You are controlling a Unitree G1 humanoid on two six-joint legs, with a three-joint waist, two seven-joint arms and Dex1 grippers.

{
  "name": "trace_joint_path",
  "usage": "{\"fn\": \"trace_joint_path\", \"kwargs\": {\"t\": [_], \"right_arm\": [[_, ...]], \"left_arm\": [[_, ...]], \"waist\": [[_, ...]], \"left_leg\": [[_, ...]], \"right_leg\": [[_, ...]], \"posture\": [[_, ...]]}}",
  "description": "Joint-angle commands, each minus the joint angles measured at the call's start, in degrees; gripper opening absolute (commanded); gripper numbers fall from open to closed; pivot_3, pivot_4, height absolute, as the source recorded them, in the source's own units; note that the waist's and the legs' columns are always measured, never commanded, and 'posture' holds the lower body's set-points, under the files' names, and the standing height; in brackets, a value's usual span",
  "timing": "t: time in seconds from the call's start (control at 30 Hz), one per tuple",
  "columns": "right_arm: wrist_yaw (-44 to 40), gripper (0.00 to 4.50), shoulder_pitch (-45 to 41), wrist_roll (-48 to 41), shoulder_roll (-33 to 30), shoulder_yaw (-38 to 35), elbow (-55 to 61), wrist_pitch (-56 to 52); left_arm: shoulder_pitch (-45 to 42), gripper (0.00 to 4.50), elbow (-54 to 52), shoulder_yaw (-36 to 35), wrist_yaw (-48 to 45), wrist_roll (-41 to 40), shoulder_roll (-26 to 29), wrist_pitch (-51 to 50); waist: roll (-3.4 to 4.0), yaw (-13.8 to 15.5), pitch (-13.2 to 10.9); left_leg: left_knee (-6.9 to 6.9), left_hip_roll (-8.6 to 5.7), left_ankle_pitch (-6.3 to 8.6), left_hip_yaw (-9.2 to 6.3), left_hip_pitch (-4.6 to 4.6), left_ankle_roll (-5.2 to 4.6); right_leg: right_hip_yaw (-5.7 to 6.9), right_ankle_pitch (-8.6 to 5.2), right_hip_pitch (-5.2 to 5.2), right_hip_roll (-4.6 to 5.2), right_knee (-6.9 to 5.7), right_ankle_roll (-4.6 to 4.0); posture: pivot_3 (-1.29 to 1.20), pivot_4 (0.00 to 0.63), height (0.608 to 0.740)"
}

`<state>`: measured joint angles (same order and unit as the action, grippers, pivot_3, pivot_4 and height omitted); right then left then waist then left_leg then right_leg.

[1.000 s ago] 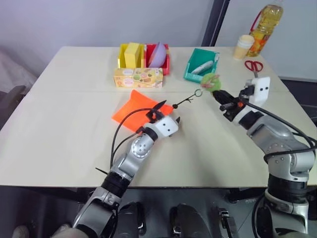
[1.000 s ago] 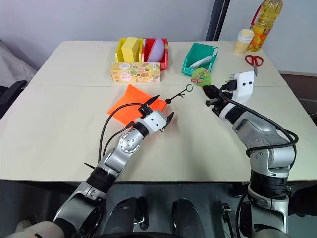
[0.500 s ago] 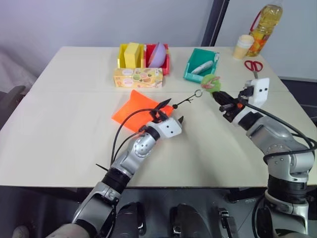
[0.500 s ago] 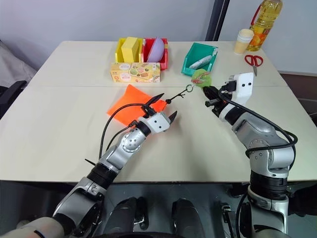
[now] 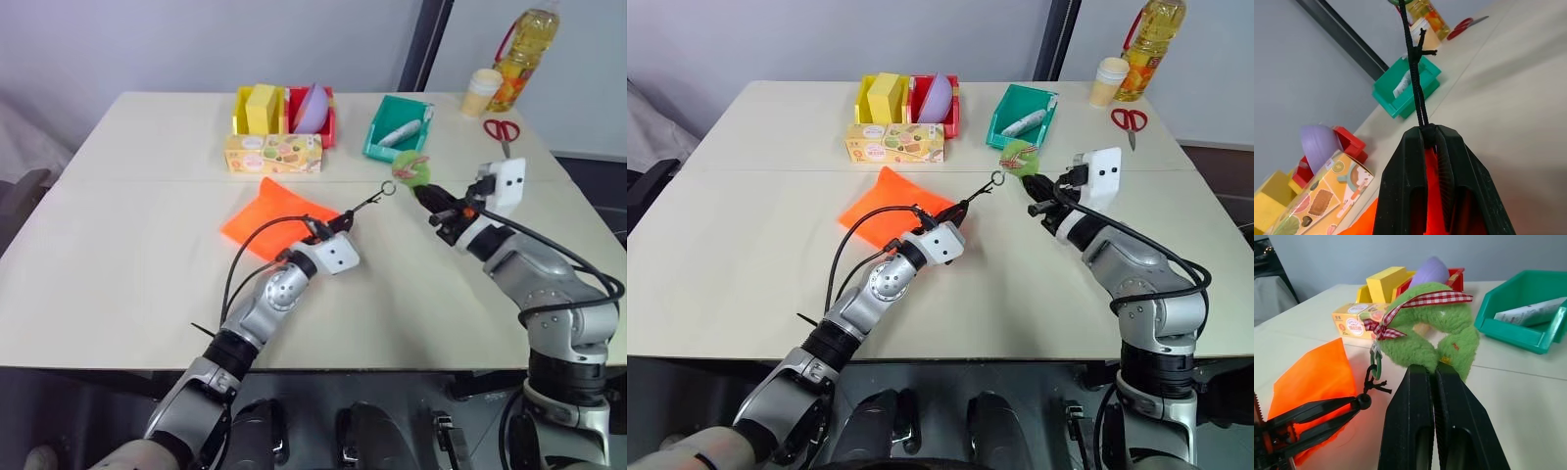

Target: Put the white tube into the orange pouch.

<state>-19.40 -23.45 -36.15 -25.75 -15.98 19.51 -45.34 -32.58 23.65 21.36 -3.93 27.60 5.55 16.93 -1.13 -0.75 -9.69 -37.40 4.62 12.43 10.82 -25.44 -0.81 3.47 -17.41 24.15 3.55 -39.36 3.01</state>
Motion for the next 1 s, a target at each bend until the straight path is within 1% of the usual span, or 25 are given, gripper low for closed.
{"fn": "trace_joint_path", "kwargs": {"t": [0.03, 0.2, 0.27, 0.3, 0.33, 0.4, 0.5, 0.57, 0.6, 0.73, 0.83, 0.93, 1.0], "right_arm": [[-0.13, 0.0, -0.43, -0.65, -0.38, -0.31, 2.87, 1.16], [-0.22, 0.0, -0.29, -0.77, -0.47, -0.29, 3.09, 1.0], [-0.26, 0.0, -0.15, -0.82, -0.46, -0.27, 3.2, 0.93], [-0.27, 0.0, -0.09, -0.83, -0.45, -0.25, 3.25, 0.89], [-0.27, 0.0, -0.07, -0.84, -0.44, -0.22, 3.25, 0.86], [-0.26, 0.0, -0.04, -0.85, -0.43, -0.16, 3.28, 0.83], [-0.26, 0.0, 0.0, -0.85, -0.48, -0.07, 3.54, 0.83], [-0.35, 0.0, 0.07, -0.55, -0.68, 0.23, 3.7, 0.92], [-0.34, 0.0, 0.1, -0.5, -0.66, 0.31, 3.73, 0.95], [-0.32, 0.0, 0.27, -0.13, -0.62, 0.87, 3.84, 1.25], [-0.26, 0.0, 0.07, 0.07, -0.54, 1.27, 3.61, 1.51], [-0.13, 0.0, -0.14, 0.19, -0.38, 1.73, 3.54, 1.76], [-0.08, 0.0, -0.24, 0.33, -0.28, 2.1, 3.48, 1.94]], "left_arm": [[-0.96, 0.02, -1.11, -0.17, 1.28, 0.17, -0.34, 0.71], [-0.33, 0.02, -1.96, -0.56, 1.3, -0.63, 0.07, 1.2], [0.32, 0.89, -2.68, -0.89, 0.74, -1.59, 0.18, 1.53], [0.57, 1.22, -3.04, -0.97, 0.45, -1.93, 0.28, 1.66], [0.77, 1.68, -3.35, -0.99, 0.1, -2.32, 0.42, 1.93], [1.41, 2.75, -4.33, -1.25, -1.38, -4.06, 0.62, 2.21], [2.97, 2.75, -7.38, -3.28, -8.61, -13.25, 0.72, 2.01], [2.88, 2.75, -8.43, -5.19, -11.96, -17.52, 0.97, -0.3], [2.52, 2.75, -8.58, -6.53, -14.46, -21.04, 0.8, -2.21], [-1.62, 2.75, -6.0, -12.78, -21.62, -31.96, 1.21, -8.56], [-5.15, 2.75, -3.1, -16.18, -28.19, -38.8, 1.75, -13.49], [-8.02, 2.75, 0.51, -16.27, -38.72, -42.79, 3.67, -17.84], [-10.06, 2.75, 4.08, -16.07, -43.99, -43.41, 4.77, -18.58]], "waist": [[0.0, 0.0, 0.0], [0.0, -0.01, 0.0], [0.0, -0.02, 0.0], [0.0, -0.02, 0.0], [0.0, -0.02, 0.0], [0.0, -0.02, 0.0], [0.01, -0.05, 0.0], [0.01, -0.07, 0.0], [0.01, -0.08, 0.01], [0.01, -0.09, 0.01], [0.01, 0.0, 0.01], [0.01, -0.04, 0.01], [0.01, -0.06, 0.01]], "left_leg": [[0.0, 0.0, 0.0, 0.0, 0.0, 0.0], [0.0, 0.0, 0.0, 0.0, 0.0, 0.0], [0.0, 0.0, 0.0, 0.0, 0.0, 0.0], [0.0, 0.0, 0.0, 0.0, 0.0, 0.0], [0.0, 0.0, 0.0, 0.0, 0.0, 0.0], [0.0, 0.0, 0.0, 0.0, 0.0, 0.01], [-0.01, 0.0, 0.0, 0.0, 0.0, 0.01], [0.0, 0.02, -0.02, 0.0, 0.0, 0.04], [-0.01, 0.02, -0.03, 0.0, 0.01, 0.05], [-0.04, 0.02, -0.05, -0.01, 0.04, 0.07], [-0.08, 0.02, -0.05, -0.02, 0.03, 0.07], [-0.09, 0.01, -0.05, -0.02, 0.03, 0.07], [-0.08, 0.01, -0.05, -0.01, 0.04, 0.08]], "right_leg": [[0.0, 0.0, 0.0, 0.0, 0.0, 0.0], [0.0, 0.0, 0.0, 0.0, 0.0, 0.0], [0.0, 0.0, 0.0, 0.0, 0.0, 0.0], [0.0, 0.0, 0.0, 0.0, 0.0, 0.0], [0.0, 0.0, 0.0, 0.0, 0.0, 0.0], [0.0, 0.0, 0.0, 0.0, 0.0, 0.0], [0.0, 0.0, 0.0, 0.0, 0.0, 0.0], [0.0, 0.0, 0.0, -0.01, -0.01, 0.0], [0.0, 0.0, 0.0, -0.02, -0.03, 0.0], [0.01, 0.0, -0.02, -0.03, -0.06, 0.0], [0.03, 0.0, -0.04, -0.08, -0.07, 0.0], [0.07, 0.0, -0.06, -0.16, -0.06, 0.02], [0.07, 0.0, -0.06, -0.2, -0.06, 0.02]], "posture": [[0.0, 0.15, 0.727], [0.0, 0.15, 0.727], [0.0, 0.15, 0.727], [0.0, 0.15, 0.727], [0.0, 0.15, 0.727], [0.0, 0.15, 0.727], [0.0, 0.15, 0.727], [0.0, 0.15, 0.727], [0.0, 0.15, 0.727], [0.0, 0.15, 0.727], [0.0, 0.15, 0.727], [0.0, 0.15, 0.727], [0.0, 0.15, 0.727]]}}
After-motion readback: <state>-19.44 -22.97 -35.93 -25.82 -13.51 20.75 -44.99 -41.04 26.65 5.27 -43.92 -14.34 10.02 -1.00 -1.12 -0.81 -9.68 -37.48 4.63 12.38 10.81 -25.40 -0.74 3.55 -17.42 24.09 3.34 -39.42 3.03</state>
